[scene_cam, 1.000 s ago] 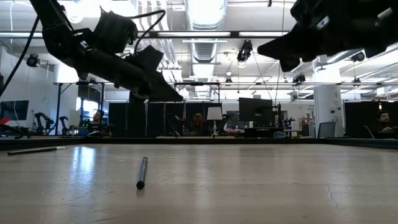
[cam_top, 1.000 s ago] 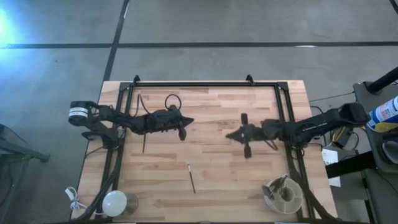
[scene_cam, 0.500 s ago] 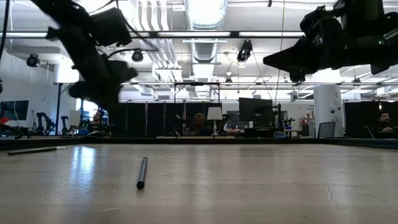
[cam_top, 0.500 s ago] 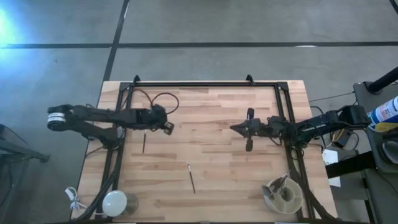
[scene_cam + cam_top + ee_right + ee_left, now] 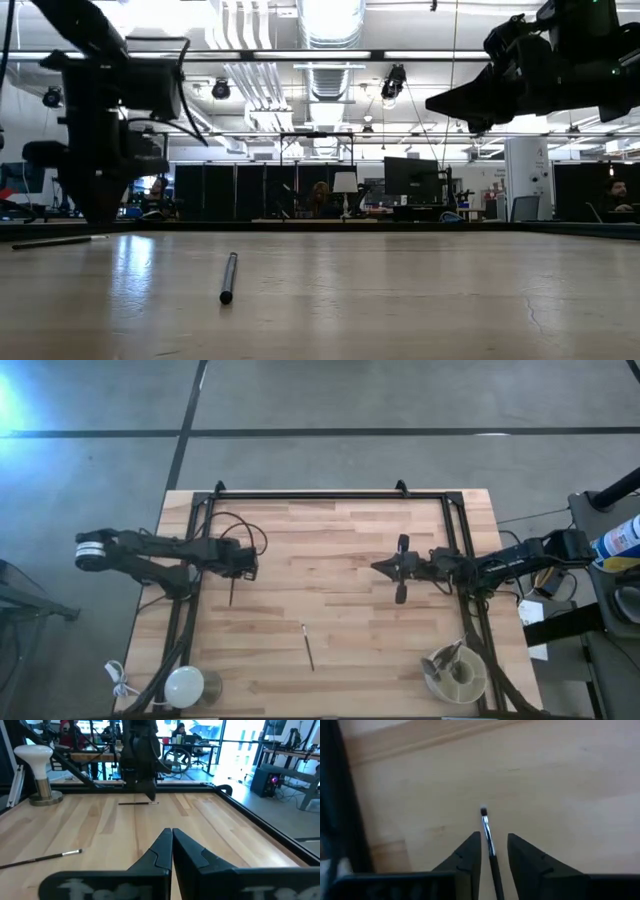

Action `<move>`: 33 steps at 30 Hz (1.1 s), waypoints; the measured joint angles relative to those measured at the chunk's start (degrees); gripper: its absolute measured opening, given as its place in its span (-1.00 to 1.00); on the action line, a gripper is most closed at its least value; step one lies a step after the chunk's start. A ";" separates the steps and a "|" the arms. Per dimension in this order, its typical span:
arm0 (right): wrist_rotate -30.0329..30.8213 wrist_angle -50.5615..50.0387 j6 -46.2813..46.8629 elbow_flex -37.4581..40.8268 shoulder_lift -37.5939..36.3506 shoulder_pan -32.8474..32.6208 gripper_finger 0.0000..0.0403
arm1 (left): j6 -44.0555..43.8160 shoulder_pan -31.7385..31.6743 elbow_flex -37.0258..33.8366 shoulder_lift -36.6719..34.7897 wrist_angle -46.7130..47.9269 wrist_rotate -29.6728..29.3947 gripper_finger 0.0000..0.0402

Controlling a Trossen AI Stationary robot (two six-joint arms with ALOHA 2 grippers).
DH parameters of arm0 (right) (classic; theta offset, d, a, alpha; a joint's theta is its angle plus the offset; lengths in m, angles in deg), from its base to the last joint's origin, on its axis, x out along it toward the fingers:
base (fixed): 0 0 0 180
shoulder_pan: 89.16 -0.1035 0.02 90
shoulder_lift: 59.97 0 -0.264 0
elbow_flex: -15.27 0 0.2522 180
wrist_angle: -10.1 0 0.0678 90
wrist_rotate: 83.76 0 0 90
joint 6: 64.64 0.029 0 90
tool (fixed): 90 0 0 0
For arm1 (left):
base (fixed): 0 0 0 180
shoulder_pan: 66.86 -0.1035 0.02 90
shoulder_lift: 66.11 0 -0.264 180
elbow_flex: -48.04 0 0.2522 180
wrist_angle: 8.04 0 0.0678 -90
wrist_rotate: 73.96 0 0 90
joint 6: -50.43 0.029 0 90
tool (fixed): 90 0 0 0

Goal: Put items in baskets/containers
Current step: Put the black eyeshadow brush into the white organizer

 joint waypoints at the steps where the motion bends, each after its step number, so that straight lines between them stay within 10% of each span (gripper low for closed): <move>1: 0.00 0.01 -0.09 0.00 0.00 0.00 -0.96 | -0.02 -0.38 -1.03 0.00 -1.65 -0.30 -0.56; 33: 0.02 0.54 -0.53 -0.22 0.00 0.00 -0.96 | 7.74 -3.18 -9.37 -1.46 -19.15 -8.14 -1.00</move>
